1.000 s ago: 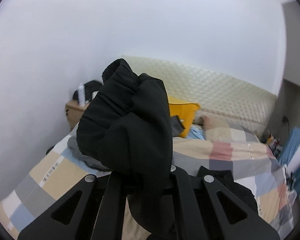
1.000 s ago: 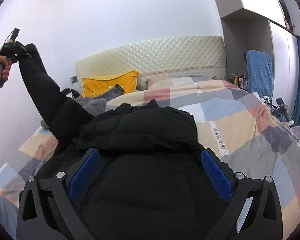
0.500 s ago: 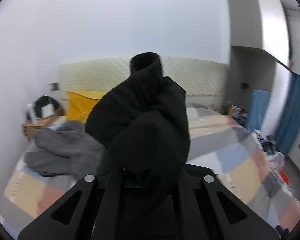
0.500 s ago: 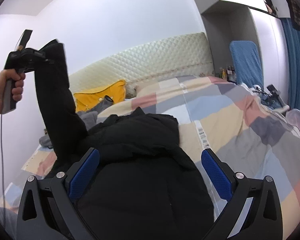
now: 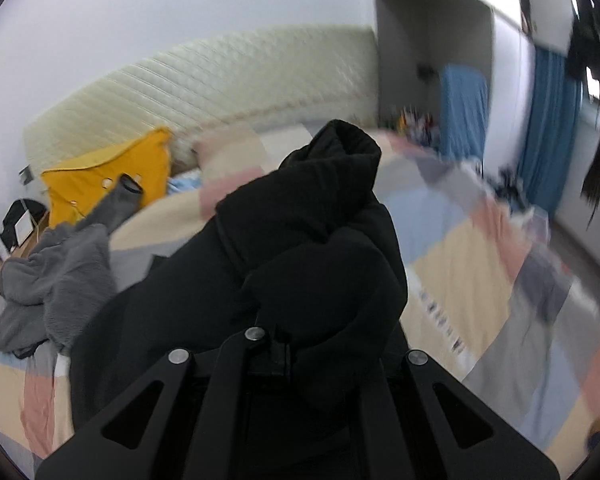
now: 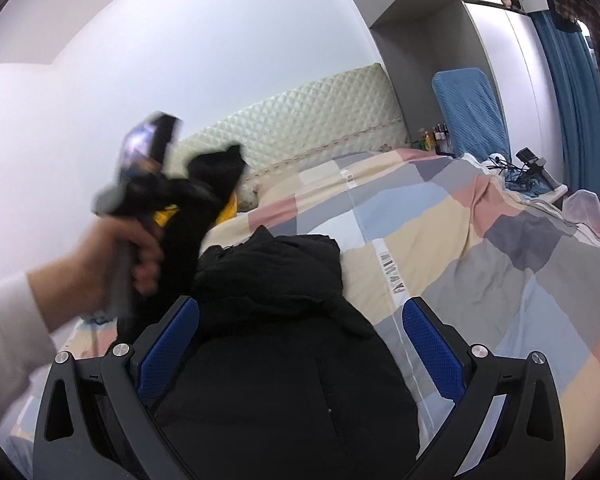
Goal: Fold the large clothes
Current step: 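Carry the sleeve across the jacket body with the left gripper and release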
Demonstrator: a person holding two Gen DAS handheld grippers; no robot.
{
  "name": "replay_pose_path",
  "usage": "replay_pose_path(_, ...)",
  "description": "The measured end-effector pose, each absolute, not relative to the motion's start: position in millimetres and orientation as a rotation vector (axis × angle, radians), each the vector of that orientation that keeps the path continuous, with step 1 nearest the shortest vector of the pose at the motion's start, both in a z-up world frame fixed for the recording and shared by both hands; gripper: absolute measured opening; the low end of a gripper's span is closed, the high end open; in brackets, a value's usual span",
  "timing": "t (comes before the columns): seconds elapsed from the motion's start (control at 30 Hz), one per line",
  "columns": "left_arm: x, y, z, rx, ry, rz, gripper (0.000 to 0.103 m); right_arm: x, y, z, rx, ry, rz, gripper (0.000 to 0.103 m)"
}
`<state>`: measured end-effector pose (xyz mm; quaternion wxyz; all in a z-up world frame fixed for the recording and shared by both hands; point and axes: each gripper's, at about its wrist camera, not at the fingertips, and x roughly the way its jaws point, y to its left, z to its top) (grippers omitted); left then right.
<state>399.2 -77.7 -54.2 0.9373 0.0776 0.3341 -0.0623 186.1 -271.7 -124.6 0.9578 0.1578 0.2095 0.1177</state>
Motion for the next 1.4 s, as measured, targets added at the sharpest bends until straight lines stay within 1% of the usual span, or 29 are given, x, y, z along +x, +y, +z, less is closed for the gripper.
replay_pose_path(0.23,426.8,-120.4,-145.1,0.203,0.832,-0.145,0.004,204.7,-277.1,-137.2,0.365,0.463,0.25,0.103)
replay_pose_path(0.33,436.6,-119.5,-170.9,0.165,0.896,-0.141,0.004,209.0,-276.1,-140.3,0.365,0.464,0.244,0.103)
replay_pose_path(0.47,448.7,-122.5,-189.3,0.138,0.943,-0.143,0.004,216.3,-272.5,-145.4,0.36,0.484,0.237,0.103)
replay_pose_path(0.7,448.9,-120.5,-187.2,0.126,0.972,-0.163,0.004,218.6,-268.5,-152.4,0.345,0.508,0.207,0.103)
replay_pose_path(0.9,427.6,-110.6,-154.7,0.059,0.921,-0.228,0.006,213.3,-263.2,-146.4,0.315,0.48,0.192,0.103)
replay_pose_path(1.0,419.1,-101.5,-137.9,0.024,0.915,-0.236,0.01,210.9,-259.3,-144.5,0.285,0.463,0.182,0.103)
replay_pose_path(1.03,417.3,-98.7,-134.5,0.017,0.921,-0.239,0.012,211.1,-258.1,-144.5,0.278,0.462,0.18,0.103)
replay_pose_path(1.1,411.4,-94.8,-127.2,0.041,0.927,-0.237,0.021,211.4,-255.1,-144.9,0.264,0.465,0.176,0.103)
replay_pose_path(1.13,407.0,-93.7,-124.1,0.058,0.921,-0.238,0.033,211.7,-253.4,-145.0,0.258,0.467,0.176,0.103)
replay_pose_path(1.17,400.8,-91.8,-120.0,0.074,0.905,-0.235,0.049,211.9,-251.7,-145.0,0.252,0.468,0.176,0.103)
replay_pose_path(1.2,396.2,-90.0,-117.2,0.083,0.889,-0.235,0.057,211.8,-249.7,-145.2,0.243,0.467,0.174,0.103)
replay_pose_path(1.23,389.2,-87.6,-112.9,0.096,0.861,-0.233,0.071,211.5,-247.9,-145.5,0.232,0.467,0.173,0.103)
replay_pose_path(1.27,383.3,-85.0,-108.4,0.104,0.837,-0.232,0.077,211.6,-246.2,-145.8,0.222,0.468,0.173,0.103)
replay_pose_path(1.4,362.3,-60.1,-86.7,0.073,0.781,-0.227,0.077,210.1,-238.1,-146.4,0.183,0.471,0.18,0.103)
